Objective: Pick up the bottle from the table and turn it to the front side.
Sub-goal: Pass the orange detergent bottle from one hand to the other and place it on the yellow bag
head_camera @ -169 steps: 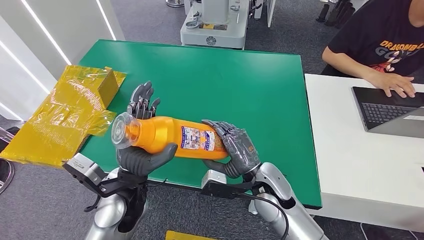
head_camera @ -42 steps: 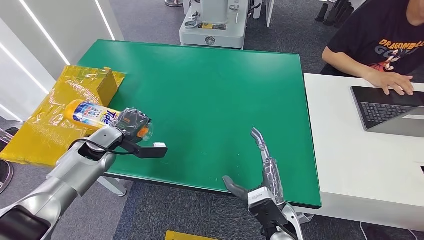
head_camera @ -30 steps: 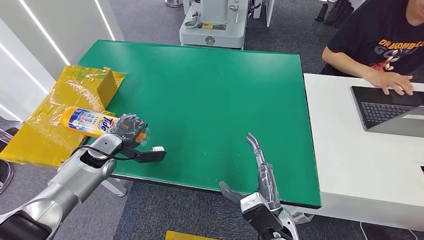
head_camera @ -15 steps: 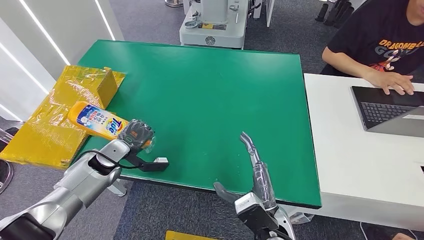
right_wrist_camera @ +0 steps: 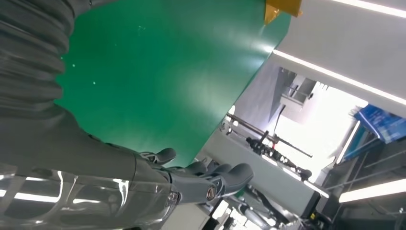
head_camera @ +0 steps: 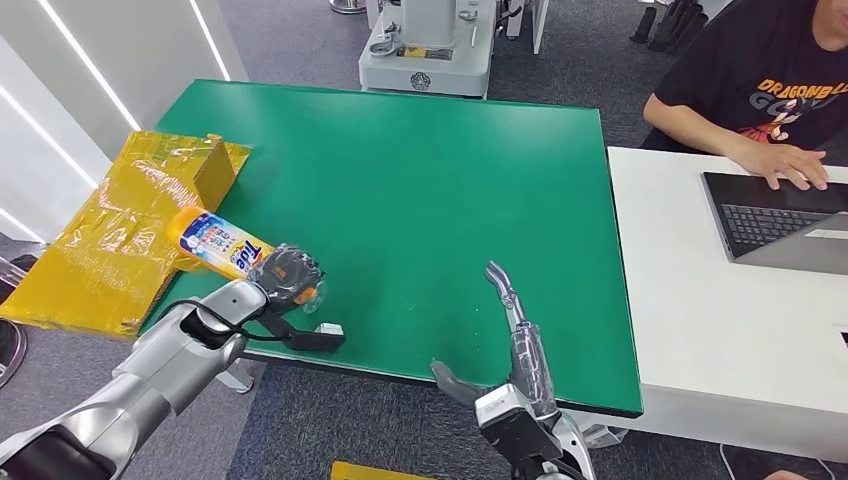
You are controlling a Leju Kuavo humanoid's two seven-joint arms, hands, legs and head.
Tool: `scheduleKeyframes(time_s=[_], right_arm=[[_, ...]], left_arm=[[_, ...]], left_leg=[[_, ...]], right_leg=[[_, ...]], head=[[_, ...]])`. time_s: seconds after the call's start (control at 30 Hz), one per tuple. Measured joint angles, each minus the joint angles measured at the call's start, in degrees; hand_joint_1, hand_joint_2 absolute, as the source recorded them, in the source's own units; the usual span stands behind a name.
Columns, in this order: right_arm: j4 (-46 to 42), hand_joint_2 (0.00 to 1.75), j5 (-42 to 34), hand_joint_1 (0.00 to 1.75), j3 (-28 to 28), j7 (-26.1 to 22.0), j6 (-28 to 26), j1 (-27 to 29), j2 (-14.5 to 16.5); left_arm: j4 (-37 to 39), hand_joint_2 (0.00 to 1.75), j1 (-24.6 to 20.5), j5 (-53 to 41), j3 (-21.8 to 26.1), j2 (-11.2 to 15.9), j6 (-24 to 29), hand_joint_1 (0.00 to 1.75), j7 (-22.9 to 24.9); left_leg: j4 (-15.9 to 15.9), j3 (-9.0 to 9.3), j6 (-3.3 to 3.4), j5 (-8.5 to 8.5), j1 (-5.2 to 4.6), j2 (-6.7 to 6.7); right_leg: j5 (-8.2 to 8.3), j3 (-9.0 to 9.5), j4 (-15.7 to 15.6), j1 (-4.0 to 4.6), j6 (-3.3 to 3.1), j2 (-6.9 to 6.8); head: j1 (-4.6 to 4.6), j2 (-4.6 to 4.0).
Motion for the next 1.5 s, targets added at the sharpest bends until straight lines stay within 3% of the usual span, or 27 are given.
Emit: scheduleKeyframes(time_s=[0.27, 0.63, 0.73, 0.87, 0.97, 1.03, 1.07, 1.17, 1.23, 1.33, 1.5], right_arm=[[-0.06, 1.75, 0.45, 0.0, -0.31, 0.19, -0.23, 0.54, -0.02], [-0.06, 1.75, 2.03, 0.0, -0.45, 1.03, -0.99, 1.42, 0.02], [-0.19, 1.75, 2.57, 0.0, -0.45, 1.53, -1.11, 1.67, 0.05], [-1.19, 1.75, 3.35, 0.0, -0.57, 2.99, -1.06, 2.28, 0.27], [-2.31, 1.75, 3.64, 0.0, -0.68, 3.9, -0.81, 2.58, 0.38], [-2.89, 1.75, 3.62, 0.0, -0.76, 4.12, -0.52, 2.63, 0.44], [-3.09, 1.75, 3.42, 0.0, -0.81, 4.06, -0.3, 2.63, 0.46], [-3.21, 1.75, 1.89, 0.0, -0.91, 2.97, 0.07, 2.47, 0.49], [-2.85, 1.75, 0.72, 0.0, -0.91, 1.85, -0.1, 2.22, 0.49], [-1.65, 1.75, -0.98, 0.0, -0.9, 0.42, -0.79, 1.75, 0.47], [0.41, 1.75, -3.43, 0.0, -0.51, -0.43, -2.17, 0.82, 0.37]], left_arm=[[0.0, 1.75, -0.48, -2.16, 0.64, -0.42, -1.43, 0.0, 8.88], [0.0, 1.75, -0.7, -4.59, 2.15, -0.69, -2.38, 0.0, 15.63], [0.0, 1.75, -0.56, -4.41, 3.53, -0.81, 1.85, 0.0, 18.48], [-0.27, 1.75, 0.08, -2.32, 7.66, -1.26, 18.04, 0.0, 20.72], [-4.88, 1.75, 2.31, -1.43, 15.45, -2.42, 29.87, 0.0, 15.54], [-9.9, 1.75, 4.13, -0.23, 23.03, -3.95, 32.47, 0.0, 9.12], [-12.29, 1.75, 4.79, 1.95, 27.45, -5.28, 32.82, 0.0, 3.77], [-17.85, 1.75, 5.66, 18.01, 41.44, -10.49, 32.99, 0.0, -19.0], [-20.8, 1.75, 6.15, 32.21, 47.72, -13.89, 32.22, 0.0, -28.57], [-26.4, 1.75, 8.07, 52.04, 50.57, -18.17, 28.96, 0.0, -30.0], [-37.28, 1.75, 13.84, 72.8, 47.12, -23.14, 21.32, 0.0, -29.37]], left_leg=[[0.0, 0.0, 0.0, 0.0, 0.0, 0.0], [0.0, -0.01, 0.0, 0.0, 0.0, 0.0], [0.0, -0.01, 0.0, 0.0, 0.0, -0.01], [0.0, 0.0, 0.0, 0.0, 0.0, 0.01], [0.01, 0.0, 0.0, 0.0, -0.02, 0.02], [0.02, 0.0, 0.0, -0.01, -0.02, 0.03], [0.02, -0.01, 0.01, -0.01, -0.03, 0.03], [0.03, -0.03, 0.01, -0.01, -0.03, 0.01], [0.03, -0.01, 0.01, -0.01, -0.03, 0.0], [0.04, -0.02, 0.03, 0.0, -0.02, -0.14], [0.04, -0.04, 0.07, -0.01, -0.05, -0.22]], right_leg=[[0.0, 0.01, 0.0, 0.0, 0.0, -0.01], [0.0, 0.01, 0.0, 0.0, 0.0, -0.01], [0.0, 0.01, 0.0, 0.0, 0.0, -0.01], [0.0, -0.01, 0.0, 0.0, 0.0, 0.01], [0.0, -0.02, 0.0, -0.02, 0.0, 0.02], [0.0, -0.03, -0.01, -0.03, 0.0, 0.03], [0.0, -0.04, -0.02, -0.03, 0.0, 0.03], [0.01, 0.0, -0.02, -0.03, 0.01, -0.01], [0.01, 0.04, -0.03, -0.03, 0.01, -0.02], [0.0, 0.09, -0.05, -0.03, 0.02, -0.19], [0.0, 0.14, -0.08, -0.04, 0.04, -0.26]], head=[[0.0, 0.0], [0.0, 0.0], [0.0, 0.0], [0.01, 0.0], [0.01, 0.0], [0.01, 0.0], [0.01, 0.0], [0.01, 0.0], [-0.01, 0.0], [0.01, 0.0], [0.01, 0.0]])
